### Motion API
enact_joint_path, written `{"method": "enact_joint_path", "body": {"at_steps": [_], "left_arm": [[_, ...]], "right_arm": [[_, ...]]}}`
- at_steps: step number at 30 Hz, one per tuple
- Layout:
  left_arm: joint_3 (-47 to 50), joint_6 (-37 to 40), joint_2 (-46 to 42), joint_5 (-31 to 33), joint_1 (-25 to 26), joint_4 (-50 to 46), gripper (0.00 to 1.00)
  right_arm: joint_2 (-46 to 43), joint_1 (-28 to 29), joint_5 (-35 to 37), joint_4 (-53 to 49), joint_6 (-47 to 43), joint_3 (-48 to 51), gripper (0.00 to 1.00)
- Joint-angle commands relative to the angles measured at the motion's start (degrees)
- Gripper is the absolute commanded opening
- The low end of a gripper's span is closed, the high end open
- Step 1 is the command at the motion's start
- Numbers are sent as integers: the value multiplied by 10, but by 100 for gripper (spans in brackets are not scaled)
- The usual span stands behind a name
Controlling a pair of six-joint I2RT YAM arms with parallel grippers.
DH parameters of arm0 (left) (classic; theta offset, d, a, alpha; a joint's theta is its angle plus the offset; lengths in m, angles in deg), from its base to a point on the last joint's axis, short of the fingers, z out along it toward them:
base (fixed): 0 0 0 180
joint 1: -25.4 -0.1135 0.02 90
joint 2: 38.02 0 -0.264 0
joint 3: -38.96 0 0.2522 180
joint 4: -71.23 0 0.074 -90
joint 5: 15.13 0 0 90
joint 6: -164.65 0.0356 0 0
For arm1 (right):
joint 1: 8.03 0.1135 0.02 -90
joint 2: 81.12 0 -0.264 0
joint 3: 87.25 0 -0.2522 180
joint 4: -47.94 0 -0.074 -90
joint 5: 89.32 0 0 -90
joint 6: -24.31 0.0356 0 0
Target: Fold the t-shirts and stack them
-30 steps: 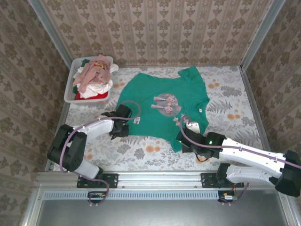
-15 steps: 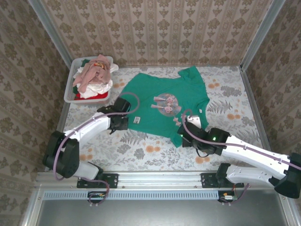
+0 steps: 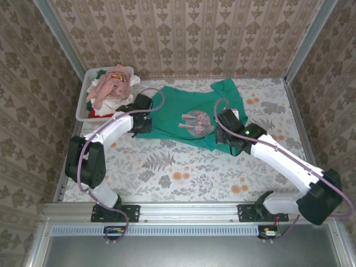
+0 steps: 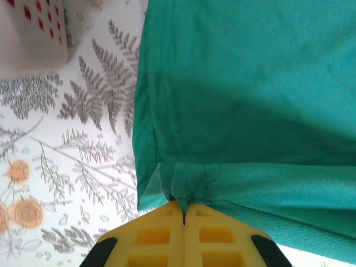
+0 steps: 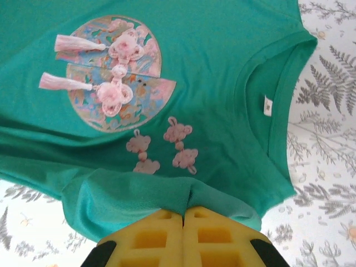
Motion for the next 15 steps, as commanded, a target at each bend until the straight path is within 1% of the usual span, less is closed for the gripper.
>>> {"method": "enact_joint_path", "body": {"at_steps": [1, 3, 6, 12, 15], "left_arm": [[-50, 29, 39, -4, -9, -27, 0], [-80, 34, 70, -7, -13, -41, 0], [-115, 39, 101, -4, -14, -65, 0], [-123, 50, 110, 0, -15, -70, 0], [-141, 57, 133, -3, -16, -79, 0]], "right_arm": [[42, -32, -28, 28, -46, -33, 0], [77, -49, -31, 30, -55, -47, 0], [103, -68, -47, 39, -71, -61, 0], [113, -107, -79, 32, -109, -105, 0], [138, -135, -98, 28, -130, -140, 0]]}}
